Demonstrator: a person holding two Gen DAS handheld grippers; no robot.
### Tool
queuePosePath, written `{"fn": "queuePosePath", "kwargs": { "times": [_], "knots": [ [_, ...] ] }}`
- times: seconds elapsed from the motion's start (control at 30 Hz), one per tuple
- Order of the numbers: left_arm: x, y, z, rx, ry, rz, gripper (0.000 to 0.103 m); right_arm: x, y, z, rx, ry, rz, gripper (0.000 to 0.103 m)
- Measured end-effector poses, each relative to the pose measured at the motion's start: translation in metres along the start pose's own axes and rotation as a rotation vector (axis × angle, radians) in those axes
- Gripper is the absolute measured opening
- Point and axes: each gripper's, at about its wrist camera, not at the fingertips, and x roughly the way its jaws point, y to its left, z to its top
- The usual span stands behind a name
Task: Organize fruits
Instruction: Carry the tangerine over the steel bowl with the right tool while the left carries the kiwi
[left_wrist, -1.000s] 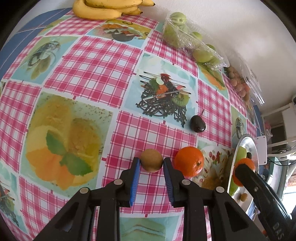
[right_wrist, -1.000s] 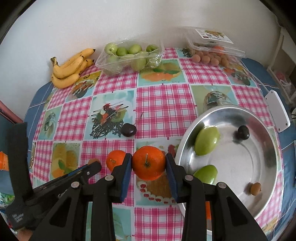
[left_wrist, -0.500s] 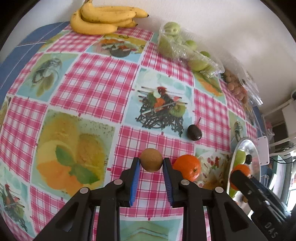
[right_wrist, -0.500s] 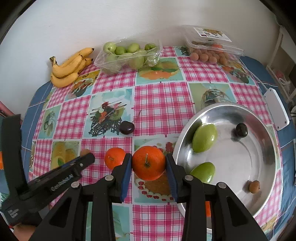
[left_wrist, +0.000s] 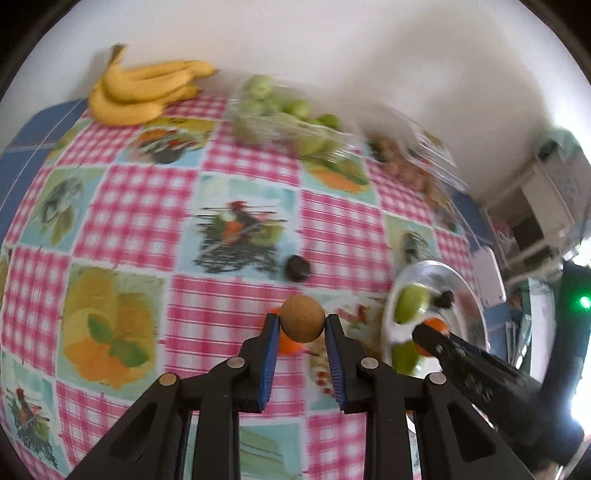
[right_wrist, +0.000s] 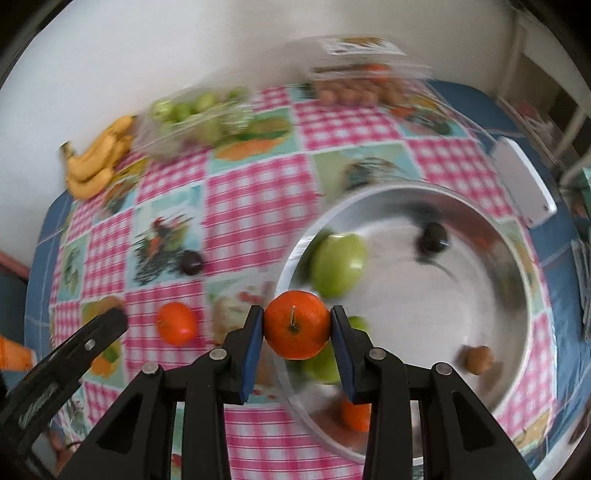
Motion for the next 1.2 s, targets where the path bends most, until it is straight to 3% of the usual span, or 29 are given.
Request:
{"fn": "queuePosePath", "kwargs": {
  "times": [0.5, 0.73, 1.2],
  "knots": [
    [0.029, -0.101, -0.033, 0.291, 0.082, -0.081, 0.027, -0.011, -0.099, -0.008, 0.237, -0.006, -0.059, 0.038],
    [0.046, -0.127, -0.046, 0.356, 0.106, -0.108, 0.027, -0.013, -0.111, -0.014, 0.258, 0.001, -0.062, 0.038],
    [0.065, -0.14, -0.055, 0.399, 0.124, -0.092, 0.027, 0.005, -0.107, -0.018, 0.258, 0.061, -0.058, 0.038]
  ]
}}
